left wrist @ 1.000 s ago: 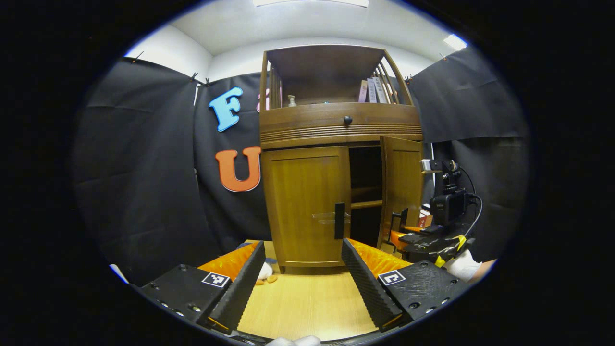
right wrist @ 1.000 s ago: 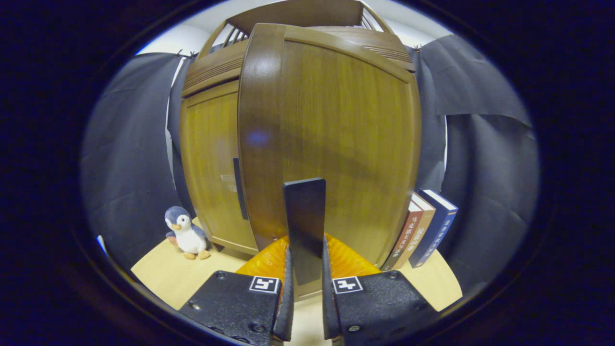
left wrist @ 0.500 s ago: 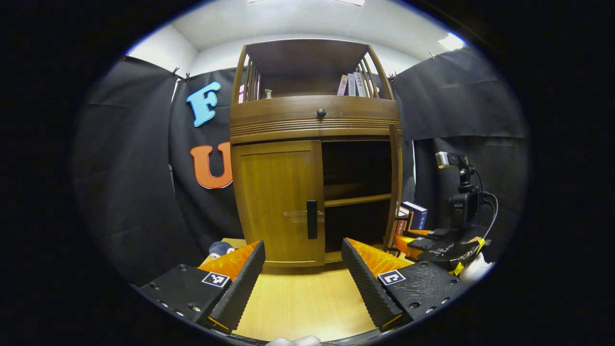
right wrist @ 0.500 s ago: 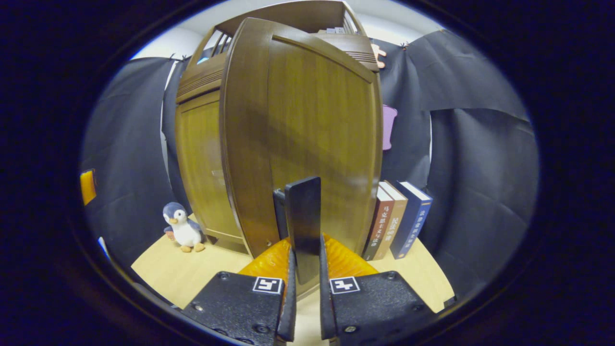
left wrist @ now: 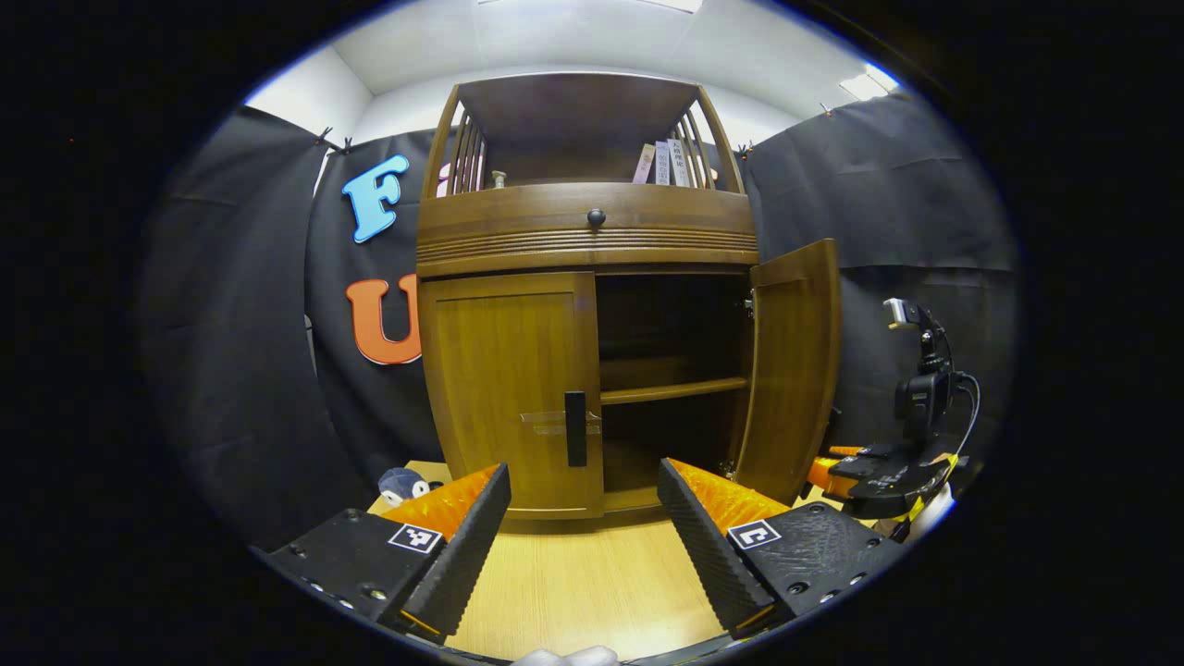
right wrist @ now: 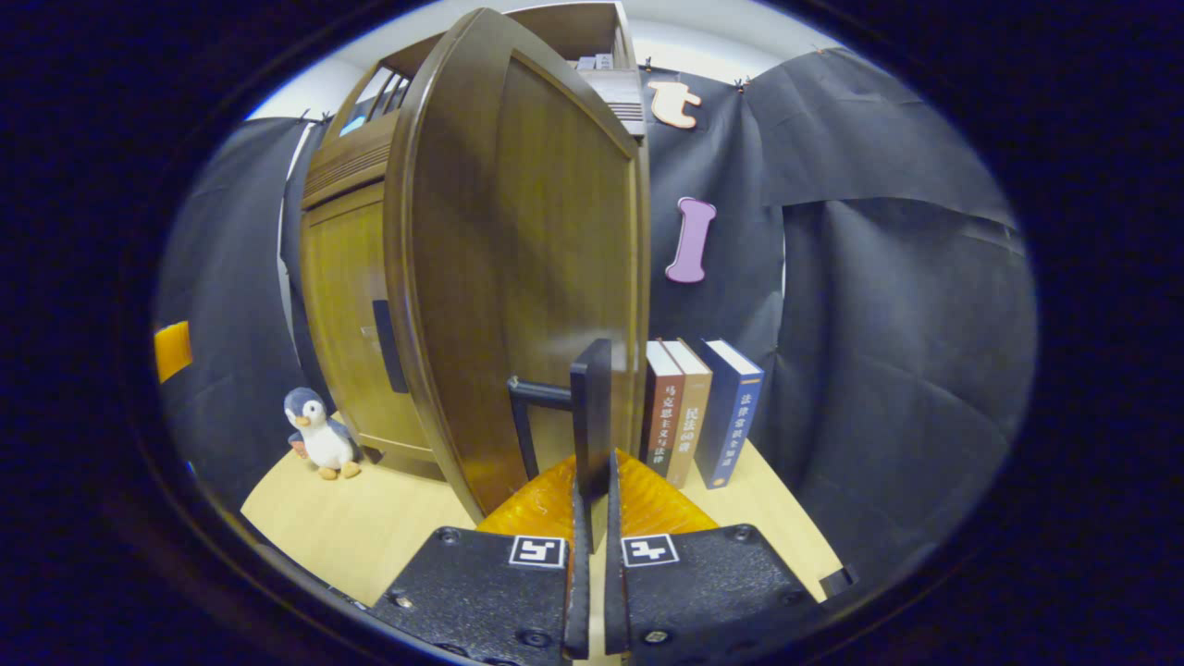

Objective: Open the right door of the double-door shoe cabinet with the right hand, and open the left door with the left hand.

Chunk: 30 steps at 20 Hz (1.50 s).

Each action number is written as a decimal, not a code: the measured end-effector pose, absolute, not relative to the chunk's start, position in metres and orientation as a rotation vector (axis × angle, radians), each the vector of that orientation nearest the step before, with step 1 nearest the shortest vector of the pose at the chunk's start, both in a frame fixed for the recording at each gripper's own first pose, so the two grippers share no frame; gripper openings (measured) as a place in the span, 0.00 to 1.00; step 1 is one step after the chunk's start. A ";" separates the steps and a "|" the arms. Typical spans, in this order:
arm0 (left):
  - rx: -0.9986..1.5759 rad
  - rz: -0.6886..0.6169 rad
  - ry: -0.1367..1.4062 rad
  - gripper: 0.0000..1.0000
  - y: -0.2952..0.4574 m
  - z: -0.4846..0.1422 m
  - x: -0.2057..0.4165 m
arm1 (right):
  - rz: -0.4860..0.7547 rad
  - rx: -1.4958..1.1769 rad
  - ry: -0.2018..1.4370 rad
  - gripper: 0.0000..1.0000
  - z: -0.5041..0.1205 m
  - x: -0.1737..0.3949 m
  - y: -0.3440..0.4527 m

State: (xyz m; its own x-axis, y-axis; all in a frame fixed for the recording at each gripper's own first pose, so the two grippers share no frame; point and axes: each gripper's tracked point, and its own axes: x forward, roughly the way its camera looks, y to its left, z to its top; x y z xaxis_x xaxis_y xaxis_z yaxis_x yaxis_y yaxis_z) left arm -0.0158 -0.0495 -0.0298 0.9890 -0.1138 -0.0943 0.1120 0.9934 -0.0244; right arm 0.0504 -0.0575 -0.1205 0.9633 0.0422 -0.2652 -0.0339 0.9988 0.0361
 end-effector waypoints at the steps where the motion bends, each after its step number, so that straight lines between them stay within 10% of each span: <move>1: -0.021 -0.118 0.096 0.96 -0.052 -0.029 -0.015 | 0.023 0.032 0.267 0.08 -0.121 0.051 -0.068; 30: -0.029 -0.054 0.107 0.96 -0.100 -0.021 0.000 | 0.259 0.035 0.295 0.05 -0.121 0.064 -0.150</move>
State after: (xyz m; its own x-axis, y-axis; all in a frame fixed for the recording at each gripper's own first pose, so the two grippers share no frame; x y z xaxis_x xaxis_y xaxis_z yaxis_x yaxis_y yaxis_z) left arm 0.0001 -0.1004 -0.0209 0.9928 -0.0555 -0.1063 0.0524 0.9981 -0.0322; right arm 0.0636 -0.1500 -0.1213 0.9240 0.2575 -0.2826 -0.2473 0.9663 0.0719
